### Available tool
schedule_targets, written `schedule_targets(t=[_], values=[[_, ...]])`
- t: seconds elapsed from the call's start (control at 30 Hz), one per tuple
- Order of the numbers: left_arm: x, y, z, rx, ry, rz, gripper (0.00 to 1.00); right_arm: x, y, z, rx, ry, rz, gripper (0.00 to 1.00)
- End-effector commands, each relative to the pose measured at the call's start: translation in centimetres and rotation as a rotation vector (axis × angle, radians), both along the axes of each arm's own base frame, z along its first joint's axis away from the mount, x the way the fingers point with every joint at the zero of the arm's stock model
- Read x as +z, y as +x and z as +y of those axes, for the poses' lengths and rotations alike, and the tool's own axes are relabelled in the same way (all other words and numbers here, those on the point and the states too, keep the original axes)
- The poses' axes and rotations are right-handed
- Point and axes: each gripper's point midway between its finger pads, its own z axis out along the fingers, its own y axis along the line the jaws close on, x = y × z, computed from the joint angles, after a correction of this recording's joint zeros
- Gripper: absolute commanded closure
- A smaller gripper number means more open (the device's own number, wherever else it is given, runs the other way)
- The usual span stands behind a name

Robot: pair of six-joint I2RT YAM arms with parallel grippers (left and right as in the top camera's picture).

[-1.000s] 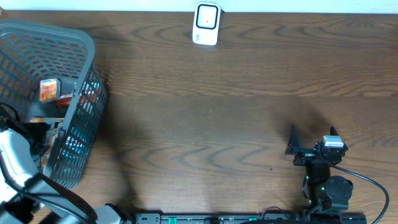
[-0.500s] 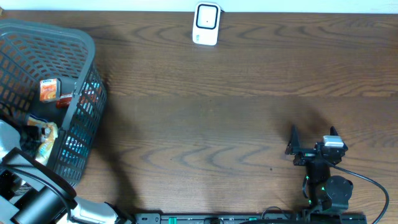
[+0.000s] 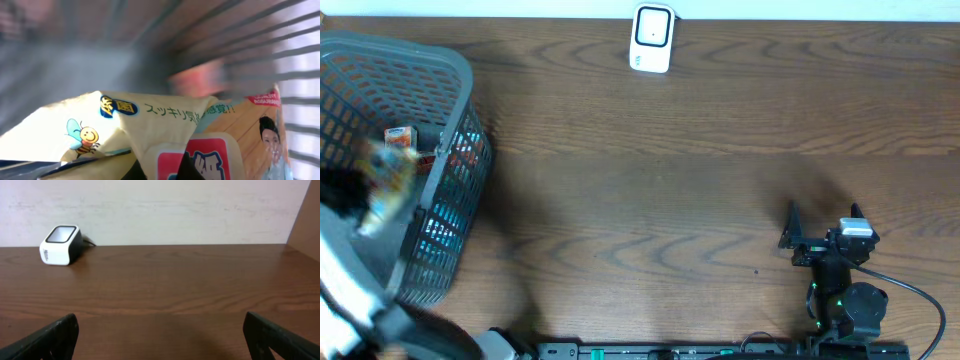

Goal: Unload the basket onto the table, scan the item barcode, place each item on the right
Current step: 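Lift the yellow tissue pack out of the basket with the left gripper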

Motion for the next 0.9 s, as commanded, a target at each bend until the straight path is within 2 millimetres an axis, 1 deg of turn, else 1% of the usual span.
schedule_targets(t=[0.0, 0.03, 0.1, 0.13, 0.17, 0.23, 0.27, 0.33, 0.43, 0.53, 0.57, 0.6, 0.63, 0.73, 0.8, 0.87], values=[[12.0, -0.5, -1.8, 0.054, 0.159, -0.323, 0.93, 0.0, 0.0, 0.1, 0.004, 0.013, 0.000, 0.01], [14.2, -1.0, -2.5, 0.065, 0.193, -0.388, 0.93, 0.0, 0.0, 0.1, 0.004, 0.013, -0.001, 0.01], [17.7, -1.7, -4.2, 0.044, 0.234, -0.499, 0.93, 0.0, 0.0, 0.1, 0.004, 0.013, -0.001, 0.01], [19.4, -1.8, -5.7, -0.004, 0.248, -0.563, 0.93, 0.0, 0.0, 0.1, 0.004, 0.013, -0.001, 0.01], [20.8, -1.8, -7.0, -0.056, 0.255, -0.613, 0.93, 0.0, 0.0, 0.1, 0.004, 0.013, 0.000, 0.01], [23.2, -1.3, -10.8, -0.206, 0.249, -0.714, 0.93, 0.0, 0.0, 0.1, 0.004, 0.013, -0.001, 0.01], [24.0, -1.0, -12.5, -0.274, 0.240, -0.749, 0.93, 0.0, 0.0, 0.1, 0.004, 0.013, 0.000, 0.01], [24.8, -0.3, -16.2, -0.416, 0.198, -0.796, 0.93, 0.0, 0.0, 0.1, 0.004, 0.013, -0.001, 0.01], [24.5, 0.8, -21.1, -0.593, 0.128, -0.807, 0.93, 0.0, 0.0, 0.1, 0.004, 0.013, -0.001, 0.01], [23.5, 2.4, -26.5, -0.791, 0.102, -0.782, 0.93, 0.0, 0.0, 0.1, 0.004, 0.013, -0.001, 0.01], [21.9, 3.3, -29.6, -0.894, 0.110, -0.726, 0.93, 0.0, 0.0, 0.1, 0.004, 0.013, -0.001, 0.01], [20.8, 3.6, -30.9, -0.933, 0.117, -0.684, 0.93, 0.0, 0.0, 0.1, 0.004, 0.013, -0.001, 0.01], [19.0, 4.0, -32.3, -0.975, 0.131, -0.613, 0.93, 0.0, 0.0, 0.1, 0.004, 0.013, -0.001, 0.01], [13.6, 4.6, -35.5, -1.080, 0.193, -0.387, 0.93, 0.0, 0.0, 0.1, 0.004, 0.013, 0.000, 0.01], [10.3, 4.9, -38.8, -1.254, 0.273, -0.272, 0.93, 0.0, 0.0, 0.1, 0.004, 0.013, -0.001, 0.01], [7.2, 5.0, -42.2, -1.488, 0.374, -0.192, 0.93, 0.0, 0.0, 0.1, 0.004, 0.013, 0.000, 0.01]])
